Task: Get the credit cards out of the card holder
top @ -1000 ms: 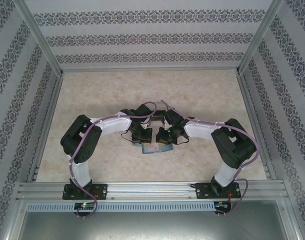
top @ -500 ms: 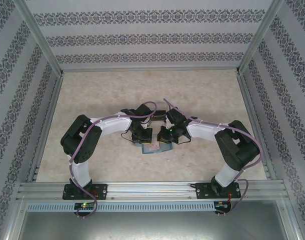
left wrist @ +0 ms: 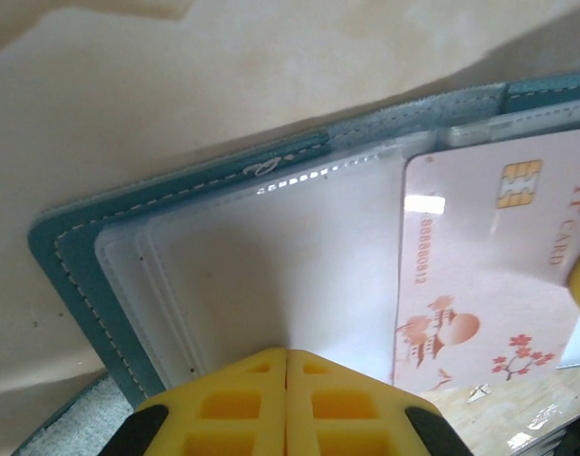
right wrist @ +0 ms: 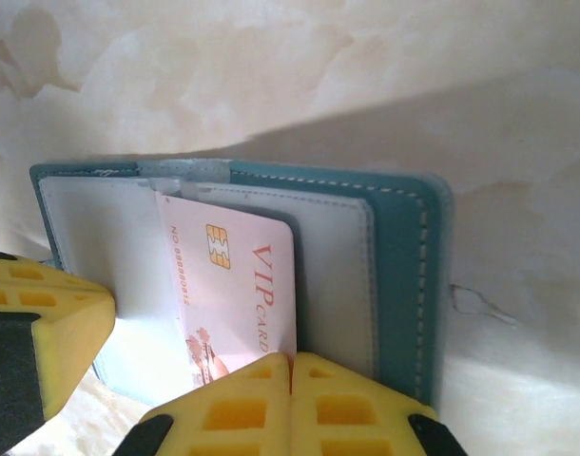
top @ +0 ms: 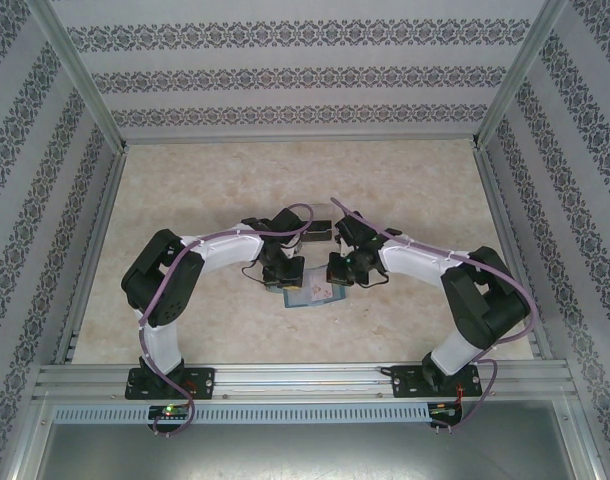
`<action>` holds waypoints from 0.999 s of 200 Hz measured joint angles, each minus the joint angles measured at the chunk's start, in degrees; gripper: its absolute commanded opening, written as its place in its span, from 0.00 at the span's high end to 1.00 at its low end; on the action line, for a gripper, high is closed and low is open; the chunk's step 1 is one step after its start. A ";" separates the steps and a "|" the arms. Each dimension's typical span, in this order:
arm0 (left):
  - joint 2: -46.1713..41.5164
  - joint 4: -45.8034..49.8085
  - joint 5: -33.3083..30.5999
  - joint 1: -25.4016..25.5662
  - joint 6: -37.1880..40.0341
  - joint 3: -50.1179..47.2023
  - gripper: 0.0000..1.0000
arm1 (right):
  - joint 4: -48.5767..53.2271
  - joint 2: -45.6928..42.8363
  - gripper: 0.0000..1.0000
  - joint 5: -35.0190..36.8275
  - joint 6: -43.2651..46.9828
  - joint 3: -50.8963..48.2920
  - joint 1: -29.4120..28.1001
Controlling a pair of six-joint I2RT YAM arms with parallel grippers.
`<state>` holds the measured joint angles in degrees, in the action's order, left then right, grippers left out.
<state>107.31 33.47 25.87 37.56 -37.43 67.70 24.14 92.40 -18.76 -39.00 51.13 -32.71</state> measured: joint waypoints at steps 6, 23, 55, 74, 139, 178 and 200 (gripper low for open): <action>0.00 0.00 0.00 0.00 0.00 0.00 0.93 | 0.59 -0.13 0.99 0.44 0.24 0.31 -0.02; 0.00 0.02 0.00 0.00 0.00 0.00 0.94 | 1.64 -0.44 0.99 1.44 0.48 0.85 -0.02; 0.00 0.02 0.00 0.00 0.00 0.00 0.93 | 3.15 -0.52 0.98 2.36 0.87 1.68 -0.17; 0.00 0.02 0.00 0.00 0.00 0.00 0.94 | 3.85 -0.52 0.99 2.93 1.09 2.23 -0.57; 0.02 0.20 0.00 0.00 0.20 0.04 0.94 | 6.86 -0.52 0.98 5.07 1.51 5.66 -2.93; 0.02 0.20 0.02 0.00 0.20 0.04 0.94 | 7.78 -0.37 0.96 5.90 1.46 6.91 -4.37; 0.02 0.20 0.02 0.00 0.20 0.04 0.94 | 7.80 -0.02 0.92 5.90 1.27 7.56 -5.29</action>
<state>107.33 33.67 25.89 37.56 -37.23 67.75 31.94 92.38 -12.86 -37.74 58.70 -38.00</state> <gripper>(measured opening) 0.066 0.059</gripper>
